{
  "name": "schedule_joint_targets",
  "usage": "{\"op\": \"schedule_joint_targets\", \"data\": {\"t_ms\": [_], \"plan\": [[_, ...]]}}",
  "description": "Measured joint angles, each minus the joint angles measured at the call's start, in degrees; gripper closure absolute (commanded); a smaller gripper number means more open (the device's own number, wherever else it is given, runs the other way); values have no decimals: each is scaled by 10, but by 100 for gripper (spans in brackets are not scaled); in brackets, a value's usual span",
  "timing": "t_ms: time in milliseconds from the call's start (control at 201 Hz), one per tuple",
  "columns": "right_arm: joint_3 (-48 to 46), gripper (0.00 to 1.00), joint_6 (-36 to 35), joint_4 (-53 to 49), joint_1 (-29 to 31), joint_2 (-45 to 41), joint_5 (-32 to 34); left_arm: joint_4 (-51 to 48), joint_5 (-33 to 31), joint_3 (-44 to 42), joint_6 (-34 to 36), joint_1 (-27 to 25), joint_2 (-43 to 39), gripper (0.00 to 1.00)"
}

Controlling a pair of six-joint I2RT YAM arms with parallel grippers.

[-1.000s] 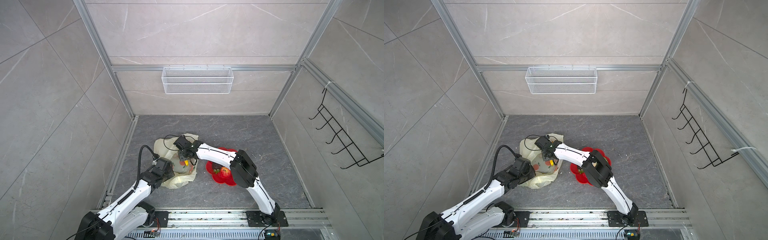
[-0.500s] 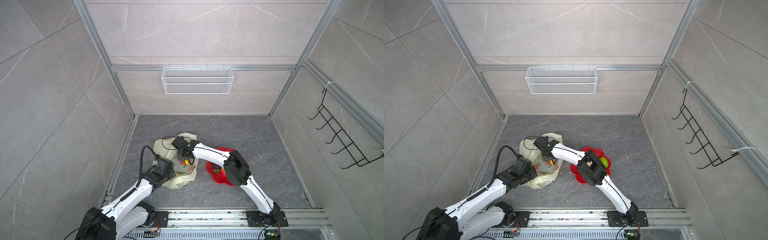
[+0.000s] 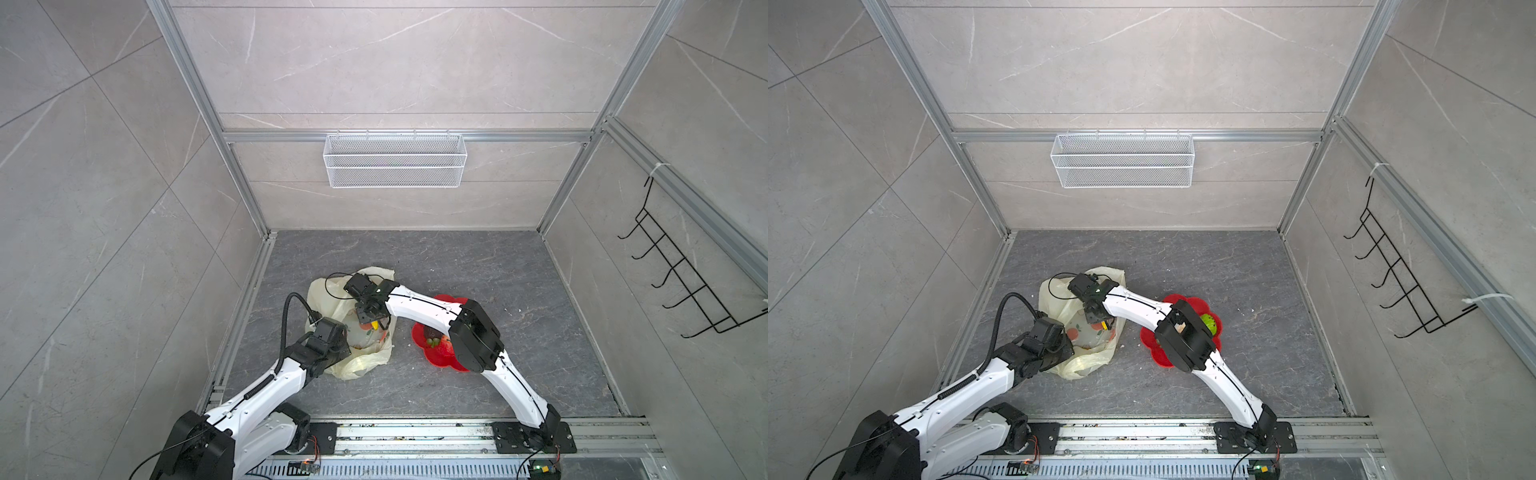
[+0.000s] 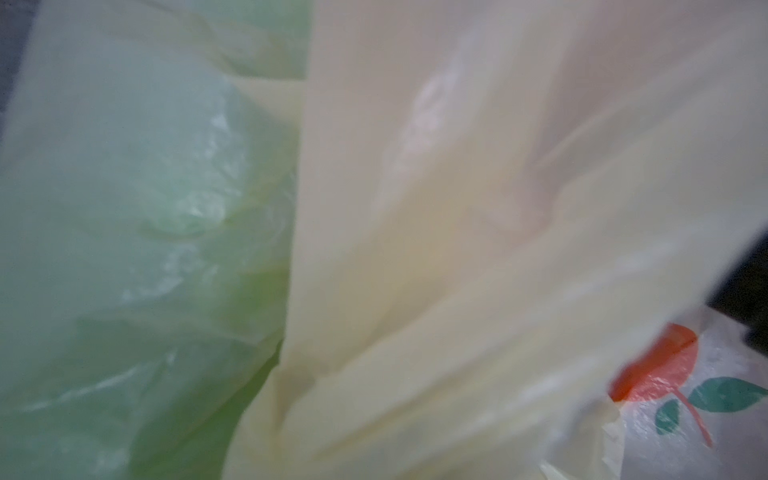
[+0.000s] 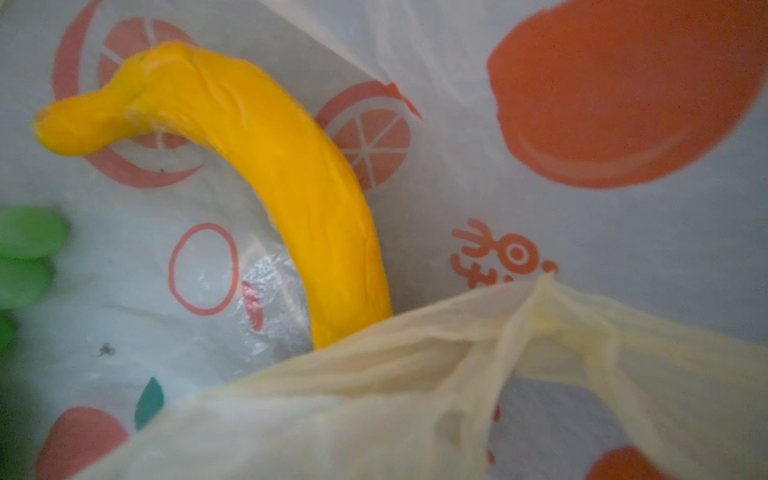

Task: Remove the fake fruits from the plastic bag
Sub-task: 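Grasp the yellow banana inside the bag with the right gripper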

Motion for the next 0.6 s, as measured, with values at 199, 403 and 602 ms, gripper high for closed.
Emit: {"op": "schedule_joint_targets", "data": {"t_ms": [199,403,602], "plan": [[-2,66,0,-1,7,-41,-1,3,0,0,0,0,15,88],[-26,67,0,-1,13,-85,-6,1,-3,0,0,0,24,88],[-99,67,1,12,22,-129,-10,-23,-34,0,-6,5,8,88]]}}
